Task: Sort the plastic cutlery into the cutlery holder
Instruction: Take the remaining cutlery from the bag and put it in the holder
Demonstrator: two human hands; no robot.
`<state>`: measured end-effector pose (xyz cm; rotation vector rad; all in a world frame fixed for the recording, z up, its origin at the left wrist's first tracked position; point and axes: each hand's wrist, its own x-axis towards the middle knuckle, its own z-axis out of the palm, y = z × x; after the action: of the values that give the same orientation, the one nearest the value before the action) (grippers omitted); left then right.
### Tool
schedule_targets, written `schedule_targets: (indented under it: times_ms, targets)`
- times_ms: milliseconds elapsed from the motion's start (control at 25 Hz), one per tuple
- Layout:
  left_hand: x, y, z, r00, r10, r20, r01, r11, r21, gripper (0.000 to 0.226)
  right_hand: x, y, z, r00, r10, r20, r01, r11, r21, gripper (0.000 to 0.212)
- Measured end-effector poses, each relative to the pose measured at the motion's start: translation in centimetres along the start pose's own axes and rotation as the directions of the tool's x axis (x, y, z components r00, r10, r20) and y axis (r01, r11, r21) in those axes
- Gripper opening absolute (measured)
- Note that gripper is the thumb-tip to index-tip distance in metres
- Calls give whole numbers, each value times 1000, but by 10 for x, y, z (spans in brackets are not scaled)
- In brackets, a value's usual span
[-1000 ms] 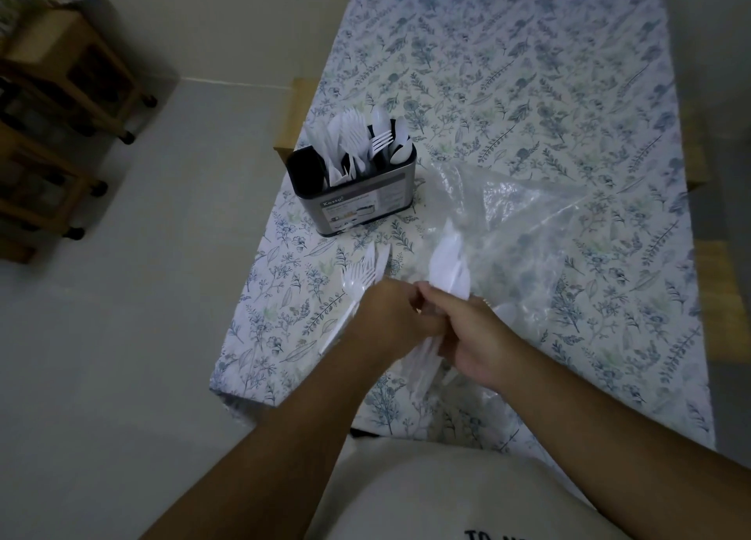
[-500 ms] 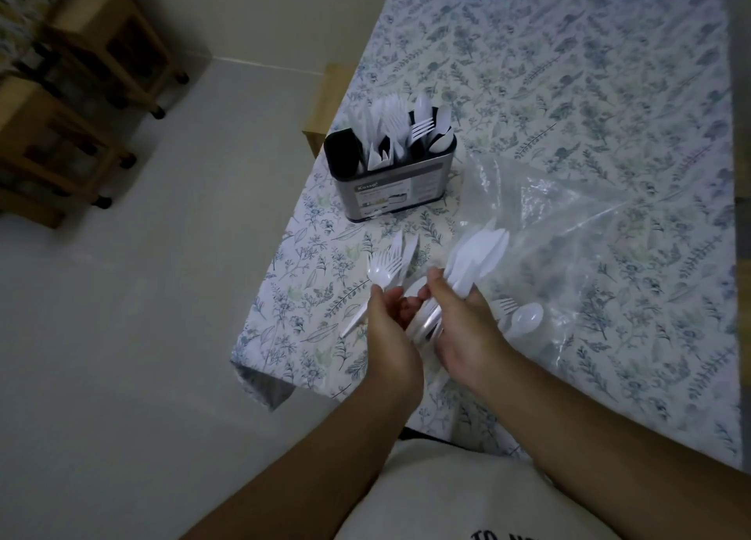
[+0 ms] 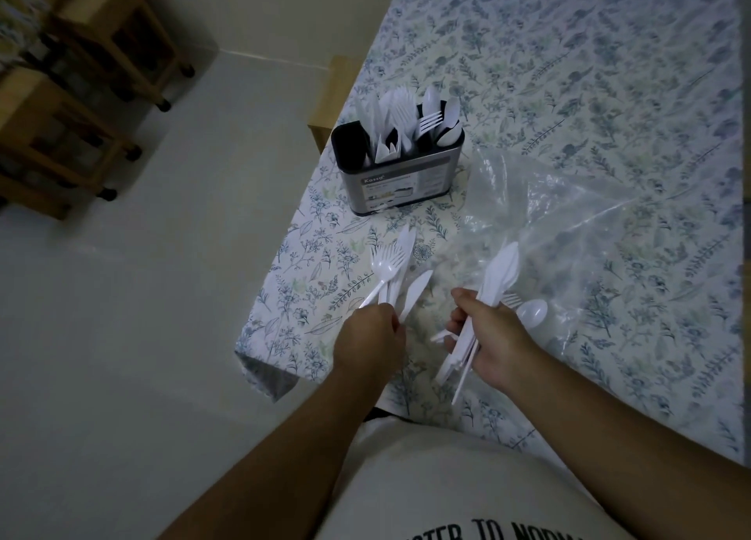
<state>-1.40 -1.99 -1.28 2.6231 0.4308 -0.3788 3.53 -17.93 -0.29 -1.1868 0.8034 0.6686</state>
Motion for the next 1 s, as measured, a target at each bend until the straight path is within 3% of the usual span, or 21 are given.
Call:
schedule_targets:
  times_ms: [280,360,480,560,600,760,880,1000]
  targets:
    - [1,5,0,999,-27,30,27,1000,2,24,-3,1,4,995,-4,102,5,1000,-8,8]
    - [-1,10,-3,1000,-26,0,26,994,-109,23,-3,2,5,994,-17,105,18,1000,-13,8]
    - [-8,26,-11,990,135,-33,-139,959,-245,19,0,2,6,992,-47,113,60,992,-113,21]
    - [-9,30,-13,964,253,-77,-265,931,-251,22,2,1,7,989,-75,124,92,986,-141,25]
    - [-5,28,-13,964,244,-106,-263,933,-246,24,1,0,8,989,-79,126,94,988,-119,24]
    - [17,8,-13,993,-27,-115,8,988,-157,17,-1,-6,5,991,-59,122,61,998,-15,9]
    - [22,4,-13,998,-46,-47,43,997,-61,12,2,-8,-1,992,-42,117,43,999,-13,5]
    - [14,7,-14,989,-130,-74,108,963,-247,9,4,-11,-4,996,-48,82,48,999,8,3]
